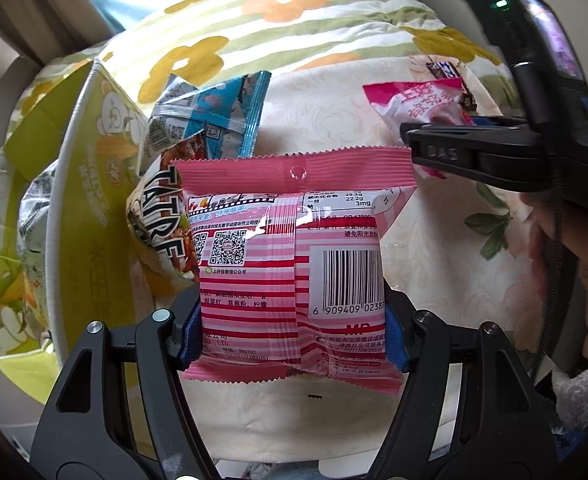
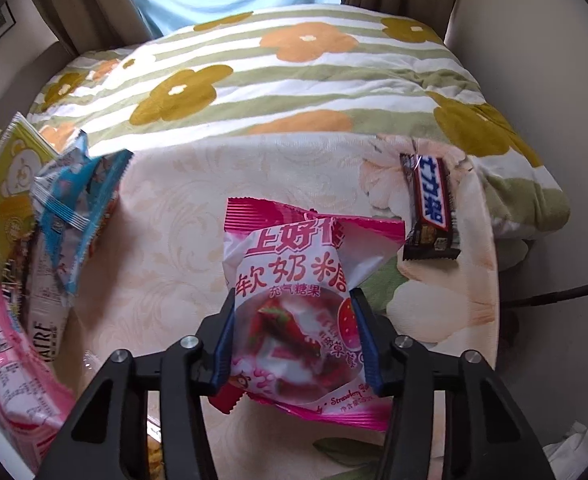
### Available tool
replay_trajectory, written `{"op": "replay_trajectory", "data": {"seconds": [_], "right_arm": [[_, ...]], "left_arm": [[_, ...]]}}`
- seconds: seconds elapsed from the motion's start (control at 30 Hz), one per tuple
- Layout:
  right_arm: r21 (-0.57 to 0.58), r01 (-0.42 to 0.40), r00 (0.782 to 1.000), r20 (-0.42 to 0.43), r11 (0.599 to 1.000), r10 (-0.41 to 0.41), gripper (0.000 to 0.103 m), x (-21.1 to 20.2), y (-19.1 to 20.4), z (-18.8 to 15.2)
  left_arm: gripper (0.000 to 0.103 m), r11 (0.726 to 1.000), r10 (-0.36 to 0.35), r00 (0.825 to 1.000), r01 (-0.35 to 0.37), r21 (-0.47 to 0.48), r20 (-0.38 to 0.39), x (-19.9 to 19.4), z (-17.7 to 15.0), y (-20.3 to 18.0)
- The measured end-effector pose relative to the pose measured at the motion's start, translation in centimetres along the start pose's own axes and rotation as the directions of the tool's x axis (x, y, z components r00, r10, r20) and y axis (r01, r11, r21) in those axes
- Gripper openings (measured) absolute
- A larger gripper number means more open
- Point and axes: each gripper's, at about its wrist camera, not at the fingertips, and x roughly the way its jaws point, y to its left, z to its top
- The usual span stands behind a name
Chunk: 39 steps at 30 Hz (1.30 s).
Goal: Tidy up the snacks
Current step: 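Carry both pink packets into the cardboard box and open both grippers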
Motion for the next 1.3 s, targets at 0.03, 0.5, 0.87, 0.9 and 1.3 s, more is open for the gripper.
{"op": "replay_trajectory", "data": {"seconds": [0.03, 0.5, 0.87, 0.9, 1.3], "right_arm": [[-0.004, -0.003, 1.000, 0.007, 1.000, 0.003, 0.046, -0.6, 0.0, 0.0], [-0.101, -0.065, 0.984, 0.159, 0.993, 0.080, 0.046, -11.7, 0.7, 2.0], [-0.270, -0.147, 0.945, 0.247, 0.952, 0.216, 0.046, -16.5, 8.7, 5.0], [-0.283, -0.155, 0.941, 0.249, 0.947, 0.229, 0.046, -16.7, 10.0, 5.3], [-0.345, -0.246, 0.919, 0.213, 0.906, 0.331, 0.046, -15.4, 24.6, 5.8]], "left_arm": [[0.066, 1.000, 0.000, 1.000, 0.000, -0.001, 0.006, -0.2, 0.1, 0.0], [0.066, 0.997, 0.051, 0.978, -0.037, -0.075, 0.202, -8.2, 2.5, 0.4], [0.066, 0.968, 0.153, 0.945, -0.085, -0.235, 0.288, -12.7, 3.6, 9.7], [0.066, 0.965, 0.159, 0.944, -0.086, -0.249, 0.288, -12.8, 3.4, 11.0], [0.067, 0.924, 0.158, 0.968, -0.076, -0.374, 0.194, -11.2, -1.1, 29.4]]}}
